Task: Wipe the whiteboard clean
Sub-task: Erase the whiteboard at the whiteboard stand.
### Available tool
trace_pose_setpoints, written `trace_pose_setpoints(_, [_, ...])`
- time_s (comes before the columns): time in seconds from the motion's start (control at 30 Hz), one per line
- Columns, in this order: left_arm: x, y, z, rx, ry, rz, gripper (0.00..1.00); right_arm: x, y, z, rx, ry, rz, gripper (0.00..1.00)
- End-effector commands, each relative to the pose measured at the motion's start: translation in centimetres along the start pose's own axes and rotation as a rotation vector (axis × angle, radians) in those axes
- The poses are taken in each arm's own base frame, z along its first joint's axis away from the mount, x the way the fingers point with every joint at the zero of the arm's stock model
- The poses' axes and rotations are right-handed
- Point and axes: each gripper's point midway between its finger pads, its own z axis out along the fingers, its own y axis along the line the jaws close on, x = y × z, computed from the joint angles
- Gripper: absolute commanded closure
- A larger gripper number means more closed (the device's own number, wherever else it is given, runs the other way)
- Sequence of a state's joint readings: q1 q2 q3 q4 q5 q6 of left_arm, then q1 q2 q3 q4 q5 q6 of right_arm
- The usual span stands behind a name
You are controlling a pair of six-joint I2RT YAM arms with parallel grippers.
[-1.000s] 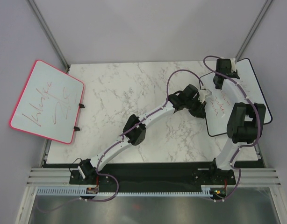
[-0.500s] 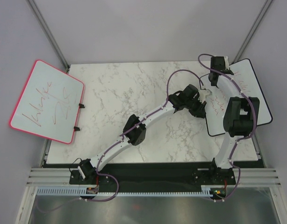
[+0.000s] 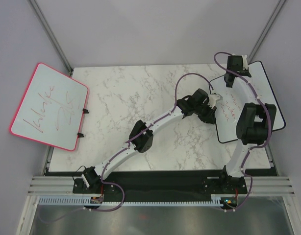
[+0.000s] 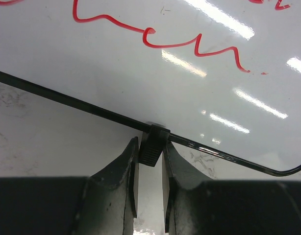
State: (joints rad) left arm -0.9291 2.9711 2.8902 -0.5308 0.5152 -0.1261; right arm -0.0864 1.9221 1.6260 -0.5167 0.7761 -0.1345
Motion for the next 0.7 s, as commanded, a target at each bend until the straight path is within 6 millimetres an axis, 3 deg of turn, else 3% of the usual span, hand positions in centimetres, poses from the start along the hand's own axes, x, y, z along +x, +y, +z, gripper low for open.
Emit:
trace_pose_setpoints(0.0, [2.0, 1.7, 0.1, -0.072, 0.049, -0.103, 0.98, -1.8, 5.3, -0.8, -0.1, -0.054, -0.094, 1.0])
trace_pose_setpoints(0.07, [2.0, 1.8, 0.0, -0.073, 0.049, -0.104, 0.98, -2.0, 6.7, -0.2, -0.137, -0.053, -0.097, 1.0])
trace_pose_setpoints(0.13, [2.0, 1.6, 0.0, -0.071, 0.05, -0.107, 0.98, -2.1, 6.7, 0.5, -0.12, -0.056, -0.112, 1.0])
trace_pose_setpoints(0.23, [1.9, 1.8, -0.1, -0.073, 0.048, -0.111, 0.98, -2.6, 4.8, 1.5, -0.023, -0.05, -0.109, 1.0])
trace_pose_setpoints(0.4, [1.9, 1.8, -0.1, -0.071, 0.048, -0.115, 0.98, -2.3, -1.3, 1.5, 0.155, -0.019, -0.037, 1.0])
trace_pose_setpoints(0.43, [1.9, 1.8, -0.1, -0.071, 0.045, -0.115, 0.98, -2.6, -2.7, 0.6, 0.169, -0.036, -0.009, 1.0])
trace_pose_setpoints(0.47, [1.9, 1.8, -0.1, -0.069, 0.045, -0.115, 0.98, -1.9, -3.1, 0.5, 0.175, -0.027, -0.016, 1.0])
trace_pose_setpoints(0.53, [1.9, 1.8, -0.1, -0.071, 0.045, -0.115, 0.98, -2.6, -4.7, -0.6, 0.192, -0.07, 0.028, 1.0])
trace_pose_setpoints(0.67, [2.0, 1.9, -0.1, -0.071, 0.048, -0.115, 0.98, -1.9, -6.5, -1.0, 0.256, -0.068, 0.031, 1.0])
